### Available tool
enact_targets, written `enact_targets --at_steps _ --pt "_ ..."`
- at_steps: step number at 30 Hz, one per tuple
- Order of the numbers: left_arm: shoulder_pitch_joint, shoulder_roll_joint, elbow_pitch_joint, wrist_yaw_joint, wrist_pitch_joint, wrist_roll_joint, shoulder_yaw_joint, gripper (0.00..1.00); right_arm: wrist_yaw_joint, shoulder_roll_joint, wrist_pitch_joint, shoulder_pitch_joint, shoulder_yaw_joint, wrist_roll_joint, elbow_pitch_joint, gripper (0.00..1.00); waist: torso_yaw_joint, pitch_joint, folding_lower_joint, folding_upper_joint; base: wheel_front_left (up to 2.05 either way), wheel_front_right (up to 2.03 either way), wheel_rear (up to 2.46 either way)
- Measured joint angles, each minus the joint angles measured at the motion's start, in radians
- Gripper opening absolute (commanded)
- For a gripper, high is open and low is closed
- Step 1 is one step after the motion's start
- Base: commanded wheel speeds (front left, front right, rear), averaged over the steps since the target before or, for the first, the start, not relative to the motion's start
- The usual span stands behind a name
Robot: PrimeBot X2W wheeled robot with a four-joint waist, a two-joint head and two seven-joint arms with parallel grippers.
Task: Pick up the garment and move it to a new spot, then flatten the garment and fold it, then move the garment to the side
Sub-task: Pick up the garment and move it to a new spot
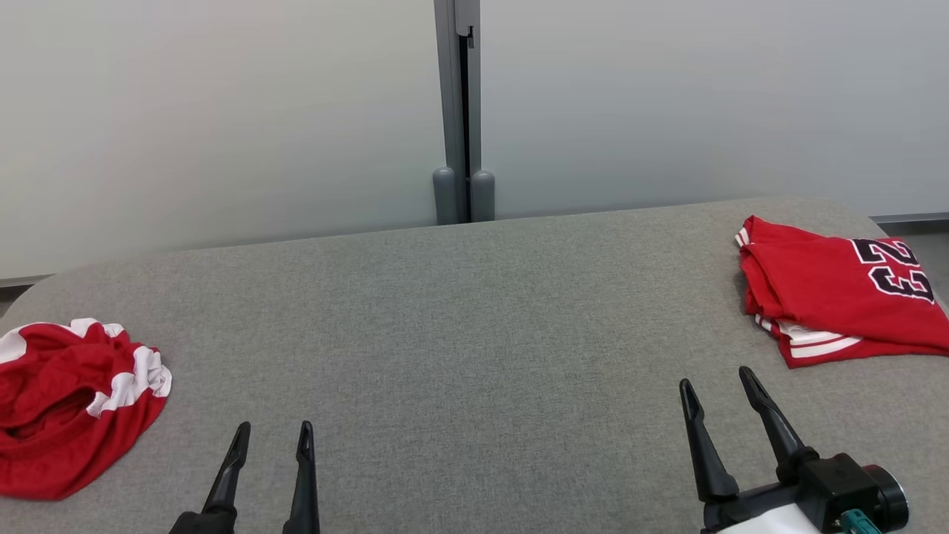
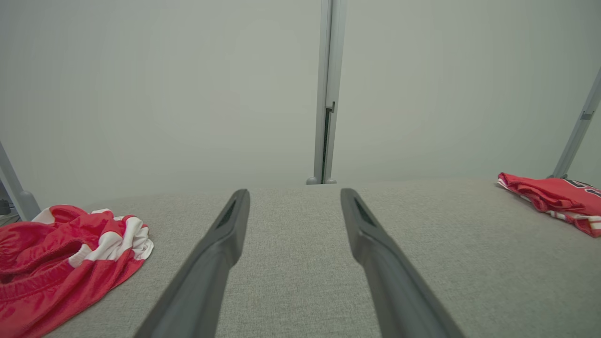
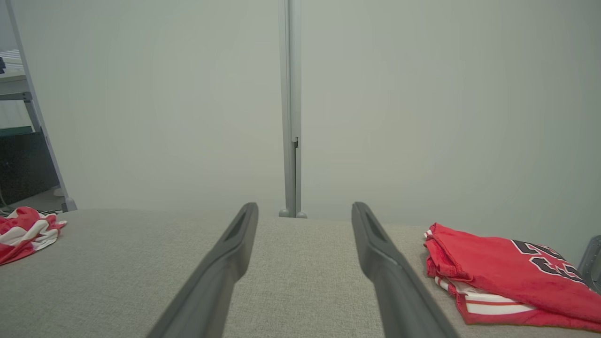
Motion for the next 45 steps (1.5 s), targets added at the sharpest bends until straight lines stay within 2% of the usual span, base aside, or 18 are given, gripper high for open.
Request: enact_targets --at_steps 6,11,35,39,45 --pt "0.0 0.0 0.005 -0.005 0.0 0.005 -0.007 1.0 0.0 0.0 0.0 0.005 0.002 0.003 0.002 1.0 0.023 -0.001 0.0 0.0 0.0 0.0 0.0" --pt "-0.001 0.0 0.005 -0.006 0.0 0.013 -0.007 1.0 0.0 0.001 0.0 0.013 0.012 0.008 0.004 1.0 0.07 -0.002 0.0 0.0 0.0 0.0 0.0" --pt "0.016 0.0 -0.005 -0.022 0.0 0.043 0.028 1.0 0.0 0.006 0.0 0.024 0.032 0.027 0.01 1.0 0.401 -0.002 0.0 0.0 0.0 0.0 0.0" --pt "0.018 0.0 -0.001 -0.024 0.0 0.044 0.044 1.0 0.0 0.006 0.0 0.024 0.032 0.031 0.012 1.0 0.426 0.007 0.0 0.0 0.0 0.0 0.0" --pt "-0.058 0.017 0.001 -0.058 0.0 0.08 0.072 1.0 0.0 0.001 0.0 0.01 0.03 0.02 0.01 1.0 0.415 0.046 -0.0001 0.0 0.0 0.0 0.0"
